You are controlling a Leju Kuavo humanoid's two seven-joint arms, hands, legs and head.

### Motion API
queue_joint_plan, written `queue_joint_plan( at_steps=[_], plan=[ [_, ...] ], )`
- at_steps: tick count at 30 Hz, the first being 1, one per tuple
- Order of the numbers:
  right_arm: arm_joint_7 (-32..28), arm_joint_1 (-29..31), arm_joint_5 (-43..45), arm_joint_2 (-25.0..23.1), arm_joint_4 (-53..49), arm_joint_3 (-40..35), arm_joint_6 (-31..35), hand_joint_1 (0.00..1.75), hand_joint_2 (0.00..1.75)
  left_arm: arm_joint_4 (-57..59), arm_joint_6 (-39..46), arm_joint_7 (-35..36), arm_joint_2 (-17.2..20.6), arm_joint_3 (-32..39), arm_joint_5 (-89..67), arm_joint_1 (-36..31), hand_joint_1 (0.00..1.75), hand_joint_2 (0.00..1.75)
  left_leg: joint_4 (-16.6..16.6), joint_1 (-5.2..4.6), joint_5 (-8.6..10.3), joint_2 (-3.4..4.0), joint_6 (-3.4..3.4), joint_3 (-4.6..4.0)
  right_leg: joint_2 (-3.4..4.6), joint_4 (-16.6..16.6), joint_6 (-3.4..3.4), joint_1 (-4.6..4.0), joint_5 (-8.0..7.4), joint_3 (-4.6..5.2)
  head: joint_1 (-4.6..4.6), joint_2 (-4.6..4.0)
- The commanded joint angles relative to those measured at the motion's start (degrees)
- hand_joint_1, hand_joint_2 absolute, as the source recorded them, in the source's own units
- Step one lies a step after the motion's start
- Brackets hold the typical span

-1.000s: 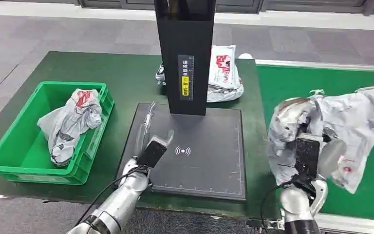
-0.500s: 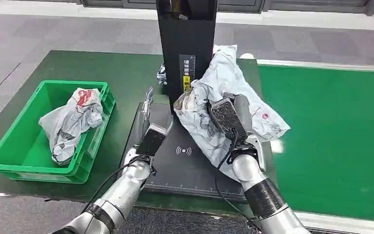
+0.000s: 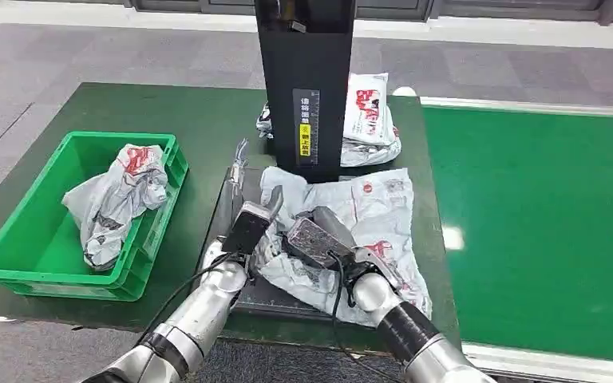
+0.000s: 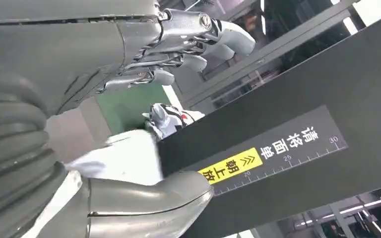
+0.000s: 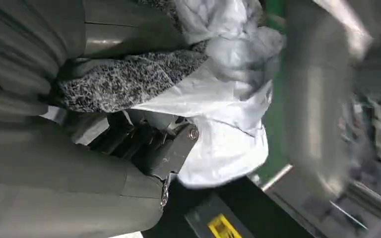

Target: Moved the parcel from conveyor to table for the left to box.

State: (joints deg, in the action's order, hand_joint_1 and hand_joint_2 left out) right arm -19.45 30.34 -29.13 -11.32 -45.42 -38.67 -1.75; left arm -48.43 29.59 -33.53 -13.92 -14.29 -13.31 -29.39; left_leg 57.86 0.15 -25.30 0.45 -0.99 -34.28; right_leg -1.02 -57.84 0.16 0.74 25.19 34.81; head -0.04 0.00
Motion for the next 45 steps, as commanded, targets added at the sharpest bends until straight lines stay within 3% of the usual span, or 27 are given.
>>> queue_joint_plan(
  at_steps=[1,4,5,6,7,8,9,13,19,20,28,39,45],
  plan=[
    [-0.1,2.9,0.1,0.8,7.5,-4.8,-0.4,1.75,1.75,3.0,0.3,0.2,1.5,-1.7,0.1,-1.6,0.0,1.75,0.0,0.01,-0.01,0.02,0.01,0.09,0.09,0.1,-0.01,0.0,-0.01,-0.08,0.0,0.0],
    [-0.1,2.9,0.1,0.8,7.5,-4.8,-0.4,1.75,1.75,3.0,0.3,0.2,1.5,-1.7,0.1,-1.6,0.0,1.75,-0.1,-0.01,0.0,0.01,0.0,0.1,0.09,0.0,-0.02,0.02,-0.01,-0.08,0.0,0.0],
    [1.8,2.2,0.7,0.8,7.2,-3.1,2.0,1.52,1.75,2.7,1.4,-0.2,1.4,-1.2,0.3,-1.5,0.0,1.75,-0.1,0.05,0.0,0.02,0.01,0.16,0.14,0.1,-0.03,-0.04,-0.03,-0.16,0.0,0.0],
    [2.2,1.3,0.8,1.9,6.2,-2.8,2.2,0.96,1.75,2.7,2.1,-0.7,1.6,-1.0,0.7,-1.6,0.0,1.75,-0.1,0.01,0.0,0.02,0.0,0.14,0.12,0.1,-0.02,0.0,-0.02,-0.13,0.0,0.0],
    [2.4,0.3,-0.1,3.2,5.0,-2.4,5.0,0.02,1.75,2.5,2.4,-1.3,1.7,-0.5,1.8,-1.7,0.0,1.75,-0.1,0.01,0.0,-0.02,0.0,0.09,0.05,0.1,-0.02,0.0,-0.01,-0.09,0.0,0.0],
    [2.4,-0.3,0.3,3.5,4.8,-1.6,5.6,0.0,1.75,2.3,3.5,-1.9,1.9,-0.4,1.6,-1.6,0.0,0.0,-0.2,0.08,0.03,-0.02,0.0,0.27,0.14,0.3,-0.05,-0.06,-0.07,-0.29,0.0,0.0],
    [2.3,-0.8,0.9,3.8,4.2,-0.7,5.9,0.0,0.0,2.4,3.4,-1.9,2.0,-0.6,1.8,-1.6,0.0,0.0,-0.1,0.06,0.01,-0.12,0.01,0.14,-0.02,0.1,-0.02,-0.05,-0.01,-0.19,0.0,0.0],
    [3.4,-3.4,-1.5,4.4,-0.4,3.0,15.2,0.0,0.0,0.7,7.0,-3.5,2.3,-1.0,1.0,-0.8,0.0,0.0,-0.1,0.06,0.02,-0.12,0.02,0.15,-0.02,0.2,-0.01,-0.05,-0.01,-0.18,0.0,0.0],
    [0.6,-6.7,2.3,4.4,-6.7,9.6,20.4,0.0,0.0,2.2,5.2,-2.1,3.2,-4.2,-1.8,-0.9,0.0,0.0,-0.1,0.0,0.02,-0.14,0.01,0.11,-0.03,0.1,-0.02,0.01,0.02,-0.11,0.0,0.0],
    [0.0,-7.3,3.6,4.3,-7.9,11.2,21.6,0.0,0.0,2.8,5.2,-1.7,3.2,-5.2,-3.1,-0.9,0.0,1.75,-0.1,0.0,0.02,-0.11,0.01,0.06,-0.03,0.1,-0.01,0.01,0.01,-0.05,0.0,0.0],
    [-3.4,-9.6,10.7,3.7,-12.9,17.3,22.8,0.0,0.0,6.9,0.9,0.5,2.4,-11.3,-10.9,-1.7,0.0,1.75,-0.1,0.01,0.02,-0.16,0.02,0.09,-0.04,0.1,0.0,0.0,0.01,-0.1,0.0,0.0],
    [-3.5,-9.3,12.1,3.7,-11.9,17.8,21.7,0.0,0.0,6.9,-0.2,0.3,2.3,-11.8,-11.6,-1.7,0.0,1.75,-0.1,0.03,0.0,-0.01,0.01,0.11,0.1,0.1,-0.02,-0.02,0.0,-0.06,0.0,0.0],
    [-8.5,-10.3,23.3,3.4,-14.0,22.6,14.8,0.0,0.0,11.5,-5.1,2.9,1.5,-16.6,-18.6,-3.0,0.0,1.75,0.0,0.01,0.02,-0.05,0.02,0.07,0.01,0.1,0.0,0.01,0.02,-0.03,0.0,0.0]
  ],
)
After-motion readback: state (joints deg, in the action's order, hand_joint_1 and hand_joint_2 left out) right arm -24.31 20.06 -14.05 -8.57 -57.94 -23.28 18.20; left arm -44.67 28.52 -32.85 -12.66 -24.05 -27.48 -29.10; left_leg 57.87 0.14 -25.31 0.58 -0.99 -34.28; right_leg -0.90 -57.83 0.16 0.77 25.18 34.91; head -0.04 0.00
